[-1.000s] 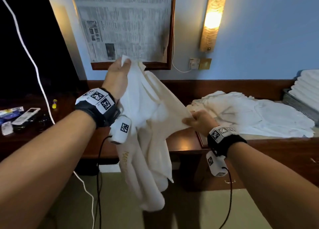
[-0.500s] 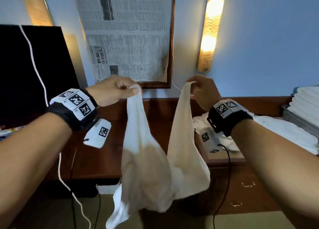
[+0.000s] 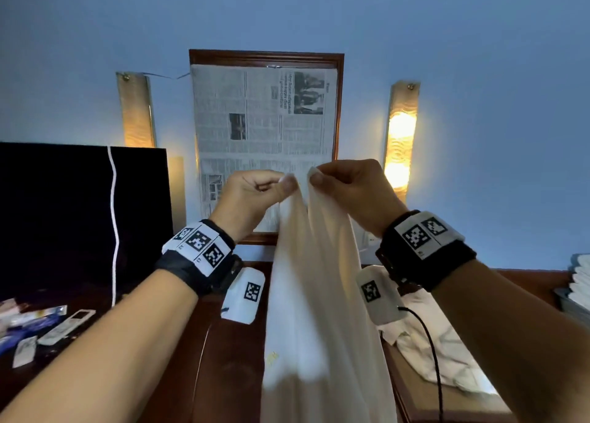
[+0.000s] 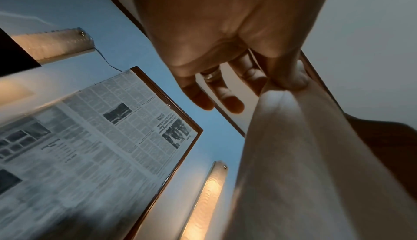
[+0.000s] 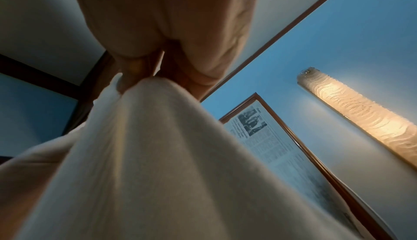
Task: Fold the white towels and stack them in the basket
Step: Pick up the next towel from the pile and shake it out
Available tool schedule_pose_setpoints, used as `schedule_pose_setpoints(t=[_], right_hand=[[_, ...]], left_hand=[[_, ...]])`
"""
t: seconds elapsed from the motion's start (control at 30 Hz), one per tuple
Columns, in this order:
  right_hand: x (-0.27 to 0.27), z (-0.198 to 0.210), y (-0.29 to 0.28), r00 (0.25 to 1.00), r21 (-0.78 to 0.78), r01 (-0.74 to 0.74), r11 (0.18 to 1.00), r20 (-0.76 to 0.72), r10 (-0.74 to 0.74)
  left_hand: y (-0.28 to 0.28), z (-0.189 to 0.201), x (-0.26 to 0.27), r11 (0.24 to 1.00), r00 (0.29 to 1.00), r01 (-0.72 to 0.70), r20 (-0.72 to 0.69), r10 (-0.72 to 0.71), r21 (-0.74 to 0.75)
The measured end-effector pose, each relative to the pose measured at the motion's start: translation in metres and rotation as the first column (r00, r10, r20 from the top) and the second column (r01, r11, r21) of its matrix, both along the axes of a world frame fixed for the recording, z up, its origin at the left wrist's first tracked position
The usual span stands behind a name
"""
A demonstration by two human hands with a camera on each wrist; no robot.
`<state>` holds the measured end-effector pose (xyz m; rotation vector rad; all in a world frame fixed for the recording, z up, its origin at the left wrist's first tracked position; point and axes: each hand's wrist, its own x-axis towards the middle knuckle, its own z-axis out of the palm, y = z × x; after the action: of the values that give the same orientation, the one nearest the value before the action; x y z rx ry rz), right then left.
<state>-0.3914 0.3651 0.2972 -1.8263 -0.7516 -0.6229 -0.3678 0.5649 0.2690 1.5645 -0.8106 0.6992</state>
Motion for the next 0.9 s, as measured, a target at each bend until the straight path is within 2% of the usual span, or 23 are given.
schedule_pose_setpoints(t=[0.23,0.47,0.6,0.67,0.77,0.83,0.9], right_hand=[[-0.002,0.021,0.002,0.998,0.000,-0.027,1.000,0.049,0.027],[0.001,0.021,0.002,0.992,0.076,-0.089,0.993,0.097,0.081],[0.003,0.017,0.007,0.987,0.111,-0.163,0.980,0.021,0.162],[0.005,0.011,0.008,0.962,0.157,-0.255,0.954,-0.055,0.266],[0.005,0.002,0.011,0.881,0.201,-0.400,0.894,-0.184,0.436],[0.006,-0.003,0.013,0.818,0.216,-0.477,0.852,-0.244,0.520],[0.008,-0.007,0.016,0.787,0.243,-0.497,0.833,-0.278,0.550]], left_hand=[[-0.017,0.024,0.001,0.978,0.982,0.171,-0.060,-0.179,-0.124],[-0.016,0.027,0.011,0.971,0.974,0.204,-0.074,-0.214,-0.127],[-0.016,0.026,0.009,0.970,0.971,0.203,-0.103,-0.218,-0.136],[-0.016,0.026,0.009,0.968,0.967,0.206,-0.119,-0.224,-0.143],[-0.014,0.024,0.009,0.969,0.965,0.217,-0.120,-0.231,-0.117],[-0.011,0.023,0.011,0.981,0.972,0.173,-0.145,-0.184,-0.086],[-0.007,0.021,0.016,0.996,0.982,0.081,-0.165,-0.088,-0.047]])
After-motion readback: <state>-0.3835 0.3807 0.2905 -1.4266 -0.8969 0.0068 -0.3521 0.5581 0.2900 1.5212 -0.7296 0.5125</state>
